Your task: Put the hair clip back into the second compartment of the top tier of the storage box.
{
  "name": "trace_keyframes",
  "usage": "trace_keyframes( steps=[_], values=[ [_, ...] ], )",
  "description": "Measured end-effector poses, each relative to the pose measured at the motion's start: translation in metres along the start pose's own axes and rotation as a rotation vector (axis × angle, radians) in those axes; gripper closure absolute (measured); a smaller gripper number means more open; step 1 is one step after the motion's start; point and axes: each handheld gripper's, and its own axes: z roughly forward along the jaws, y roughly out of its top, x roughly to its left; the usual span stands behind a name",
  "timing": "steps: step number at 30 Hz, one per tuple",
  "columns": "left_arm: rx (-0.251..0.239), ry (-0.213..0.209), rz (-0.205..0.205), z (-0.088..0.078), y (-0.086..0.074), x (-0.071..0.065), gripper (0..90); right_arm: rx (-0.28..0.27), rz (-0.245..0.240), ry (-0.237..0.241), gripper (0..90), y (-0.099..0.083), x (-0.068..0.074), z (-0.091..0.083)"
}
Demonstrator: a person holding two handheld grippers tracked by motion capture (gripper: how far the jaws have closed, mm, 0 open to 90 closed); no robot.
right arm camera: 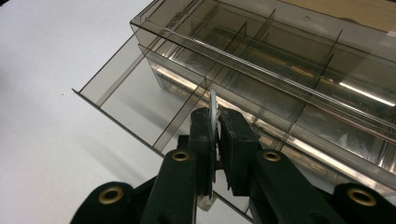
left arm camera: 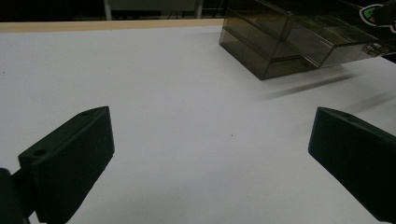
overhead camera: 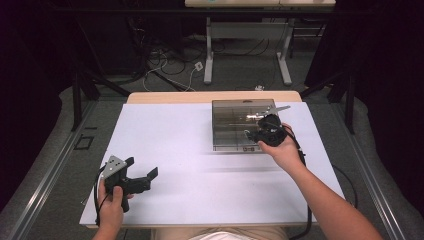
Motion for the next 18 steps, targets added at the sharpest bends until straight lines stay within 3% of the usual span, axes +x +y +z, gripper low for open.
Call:
trace_keyframes(
  steps=[18],
  values=[
    [0.002,-0.002,0.001,0.0,0.0,0.0,0.5,0.016,0.018,-0.021,83.5,0.003,-0.007,0.019]
  ],
)
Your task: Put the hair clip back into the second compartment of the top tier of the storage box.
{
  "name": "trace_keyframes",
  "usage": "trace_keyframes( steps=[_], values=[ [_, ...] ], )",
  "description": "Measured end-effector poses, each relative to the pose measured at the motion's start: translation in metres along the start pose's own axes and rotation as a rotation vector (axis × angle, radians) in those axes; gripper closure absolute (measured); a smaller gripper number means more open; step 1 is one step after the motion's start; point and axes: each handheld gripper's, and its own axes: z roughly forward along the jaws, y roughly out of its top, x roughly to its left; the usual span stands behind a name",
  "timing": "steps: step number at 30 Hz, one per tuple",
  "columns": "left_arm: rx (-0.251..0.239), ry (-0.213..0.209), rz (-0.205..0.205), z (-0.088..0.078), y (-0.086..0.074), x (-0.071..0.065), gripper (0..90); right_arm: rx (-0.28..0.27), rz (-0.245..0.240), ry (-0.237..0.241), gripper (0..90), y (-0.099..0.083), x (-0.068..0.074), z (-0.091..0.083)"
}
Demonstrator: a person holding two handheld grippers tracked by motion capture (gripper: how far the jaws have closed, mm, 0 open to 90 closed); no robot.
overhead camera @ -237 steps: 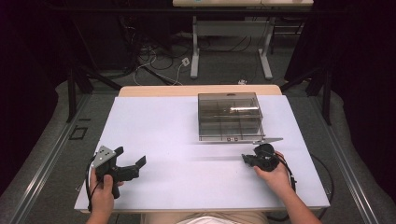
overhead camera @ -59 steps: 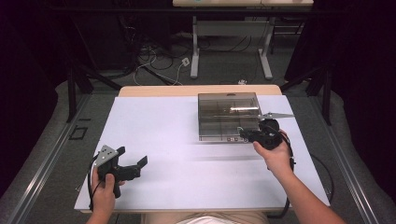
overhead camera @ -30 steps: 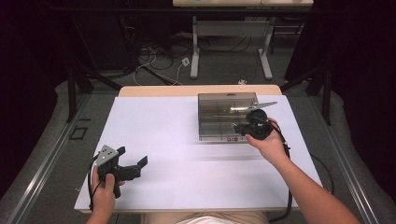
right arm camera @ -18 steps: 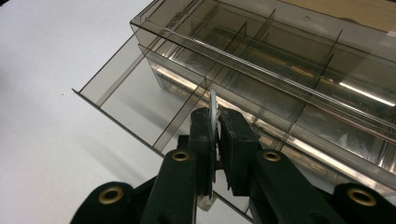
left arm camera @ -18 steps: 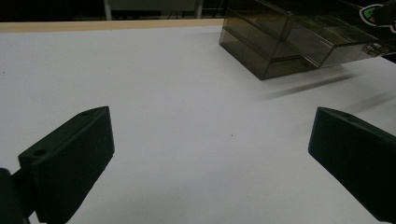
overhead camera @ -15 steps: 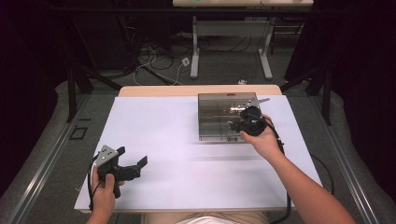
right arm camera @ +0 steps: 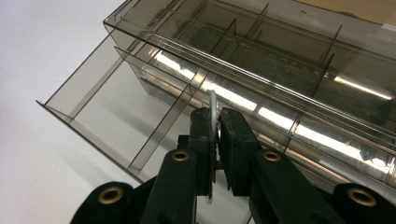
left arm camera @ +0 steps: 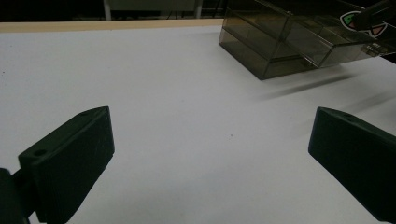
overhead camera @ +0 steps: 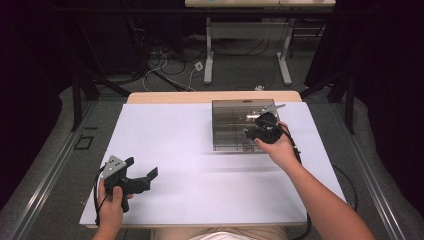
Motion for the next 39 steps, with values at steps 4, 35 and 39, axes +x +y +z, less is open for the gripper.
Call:
trace_keyframes(
  steps=[4,35,39],
  values=[
    [0.0,0.0,0.0,0.0,0.0,0.0,0.5,0.003,0.0,0.0,83.4,0.0,-0.001,0.002],
    [0.0,0.0,0.005,0.0,0.0,0.0,0.5,-0.056,0.029,0.022,48.1,0.001,0.0,-0.003],
    [0.0,0.0,0.005,0.001,0.0,0.0,0.5,-0.065,0.025,0.026,44.2,0.0,0.001,-0.006]
  ],
)
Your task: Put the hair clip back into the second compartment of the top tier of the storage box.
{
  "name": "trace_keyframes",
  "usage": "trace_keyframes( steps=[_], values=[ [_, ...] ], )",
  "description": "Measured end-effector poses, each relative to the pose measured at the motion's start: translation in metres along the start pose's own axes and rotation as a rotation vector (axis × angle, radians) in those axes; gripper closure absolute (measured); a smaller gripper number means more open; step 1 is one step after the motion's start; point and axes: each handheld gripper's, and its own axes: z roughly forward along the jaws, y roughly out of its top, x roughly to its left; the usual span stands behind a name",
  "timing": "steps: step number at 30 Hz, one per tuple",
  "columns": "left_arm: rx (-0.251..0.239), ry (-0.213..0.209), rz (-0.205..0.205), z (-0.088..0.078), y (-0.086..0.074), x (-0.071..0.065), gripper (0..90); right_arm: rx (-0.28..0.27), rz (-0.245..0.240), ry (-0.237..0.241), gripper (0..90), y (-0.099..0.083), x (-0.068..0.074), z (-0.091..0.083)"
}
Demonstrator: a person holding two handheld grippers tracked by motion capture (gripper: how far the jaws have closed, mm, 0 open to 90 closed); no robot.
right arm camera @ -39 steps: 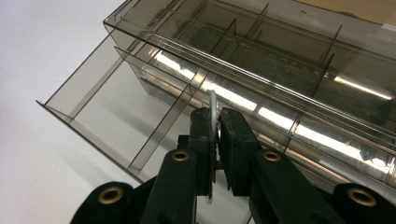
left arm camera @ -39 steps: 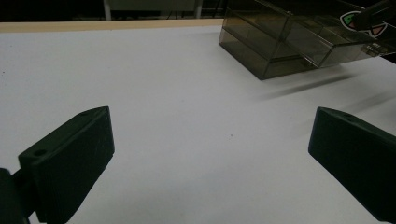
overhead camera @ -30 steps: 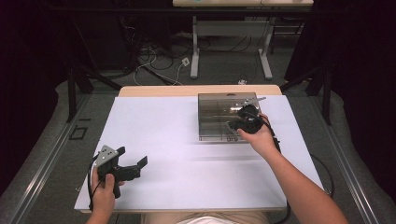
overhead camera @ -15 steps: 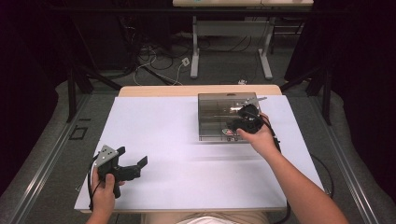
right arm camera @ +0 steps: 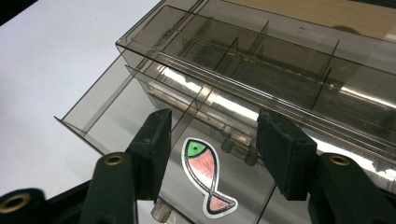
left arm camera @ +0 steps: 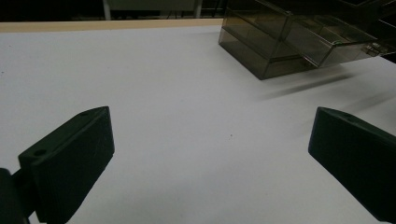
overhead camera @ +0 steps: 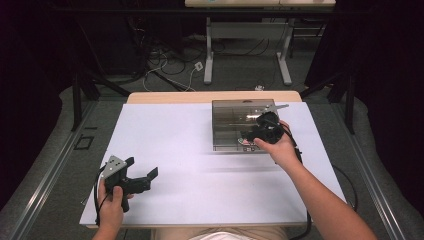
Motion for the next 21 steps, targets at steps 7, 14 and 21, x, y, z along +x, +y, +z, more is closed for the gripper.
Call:
trace_keyframes(
  steps=[7,14,21],
  values=[
    [0.0,0.0,0.0,0.0,0.0,0.0,0.5,-0.023,0.003,-0.001,36.3,-0.001,0.002,-0.005],
    [0.001,0.0,0.0,0.0,0.0,0.0,0.5,-0.052,0.007,0.015,27.9,-0.002,0.004,-0.012],
    [0.001,-0.001,-0.004,0.001,0.0,0.0,0.5,-0.07,-0.006,0.022,19.6,-0.003,0.007,-0.022]
  ],
)
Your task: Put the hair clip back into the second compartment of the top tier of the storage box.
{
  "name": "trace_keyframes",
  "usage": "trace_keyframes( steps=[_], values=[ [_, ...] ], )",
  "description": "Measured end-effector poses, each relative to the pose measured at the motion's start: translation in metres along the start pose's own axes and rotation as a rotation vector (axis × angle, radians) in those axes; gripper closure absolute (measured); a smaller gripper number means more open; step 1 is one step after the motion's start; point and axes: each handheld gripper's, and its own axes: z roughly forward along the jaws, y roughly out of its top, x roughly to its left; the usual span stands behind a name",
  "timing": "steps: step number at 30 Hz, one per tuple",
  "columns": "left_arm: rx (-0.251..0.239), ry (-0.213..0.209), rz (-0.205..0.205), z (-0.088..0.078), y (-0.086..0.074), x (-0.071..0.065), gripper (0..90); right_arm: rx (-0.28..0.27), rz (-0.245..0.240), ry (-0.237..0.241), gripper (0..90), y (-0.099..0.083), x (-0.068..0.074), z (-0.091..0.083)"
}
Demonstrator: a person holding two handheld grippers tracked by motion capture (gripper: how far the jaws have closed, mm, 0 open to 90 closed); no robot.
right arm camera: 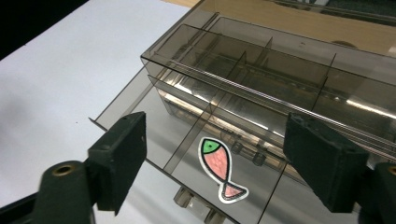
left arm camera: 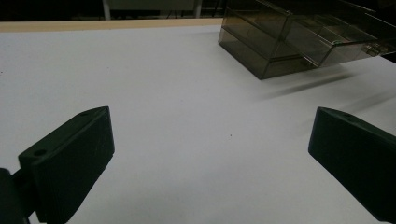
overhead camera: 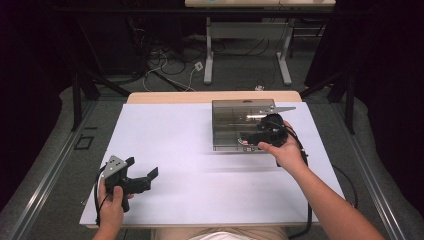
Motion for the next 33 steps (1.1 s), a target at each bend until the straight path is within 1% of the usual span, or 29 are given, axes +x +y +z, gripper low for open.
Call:
trace_keyframes(
  steps=[3,5,6,8,9,10,11,13,14,15,16,18,19,21,23,28,29,30,33],
  values=[
    [0.001,0.0,0.002,0.0,0.0,0.0,0.5,-0.009,-0.005,0.0,15.7,-0.001,0.003,-0.004],
    [0.001,0.001,0.002,0.0,0.0,0.0,0.5,-0.014,-0.01,0.002,15.2,-0.001,0.006,-0.007],
    [0.001,0.0,0.003,0.0,0.0,0.0,0.5,-0.019,-0.031,-0.006,15.0,-0.002,0.007,-0.009],
    [0.001,0.0,0.003,0.0,0.0,0.0,0.5,-0.018,-0.031,-0.006,14.6,-0.002,0.009,-0.011],
    [0.001,0.001,0.005,0.0,0.0,0.0,0.5,-0.017,-0.044,-0.011,13.0,-0.003,0.011,-0.013],
    [0.001,0.0,0.001,0.0,0.0,0.0,0.5,-0.017,-0.044,-0.011,13.0,-0.003,0.011,-0.013],
    [0.001,0.001,0.005,0.0,0.0,0.0,0.5,-0.017,-0.056,-0.014,11.7,-0.004,0.012,-0.014],
    [0.0,0.0,0.003,0.0,0.0,0.0,0.5,-0.017,-0.066,-0.006,7.3,-0.005,0.014,-0.017],
    [0.0,-0.001,0.002,0.0,0.0,0.0,0.5,-0.023,-0.07,-0.001,5.2,-0.006,0.015,-0.018],
    [-0.001,-0.001,0.005,0.0,0.0,-0.001,0.5,-0.028,-0.083,-0.006,3.0,-0.008,0.016,-0.02],
    [0.0,0.0,0.007,0.0,0.0,-0.001,0.5,-0.025,-0.085,-0.014,2.0,-0.009,0.018,-0.021],
    [0.0,-0.001,0.008,0.0,0.0,-0.001,0.5,-0.032,-0.088,-0.014,0.4,-0.01,0.018,-0.022],
    [-0.001,-0.001,0.007,0.0,0.0,-0.001,0.5,-0.034,-0.087,-0.015,0.0,-0.011,0.019,-0.024],
    [0.0,0.0,0.008,0.0,0.0,-0.001,0.5,-0.042,-0.103,-0.031,0.0,-0.014,0.02,-0.028],
    [0.0,-0.002,0.006,0.0,0.0,-0.001,0.5,-0.046,-0.105,-0.038,0.0,-0.016,0.021,-0.029],
    [0.001,0.0,0.01,0.0,0.0,-0.001,0.5,-0.049,-0.106,-0.043,0.0,-0.022,0.022,-0.035],
    [0.0,0.0,0.012,0.0,0.0,-0.001,0.5,-0.048,-0.116,-0.045,0.0,-0.024,0.023,-0.037],
    [0.0,0.0,0.012,0.0,0.0,-0.001,0.5,-0.048,-0.116,-0.045,0.0,-0.024,0.023,-0.037],
    [-0.001,-0.001,0.009,0.0,0.0,-0.002,0.5,-0.061,-0.114,-0.04,0.0,-0.03,0.024,-0.04]
  ],
)
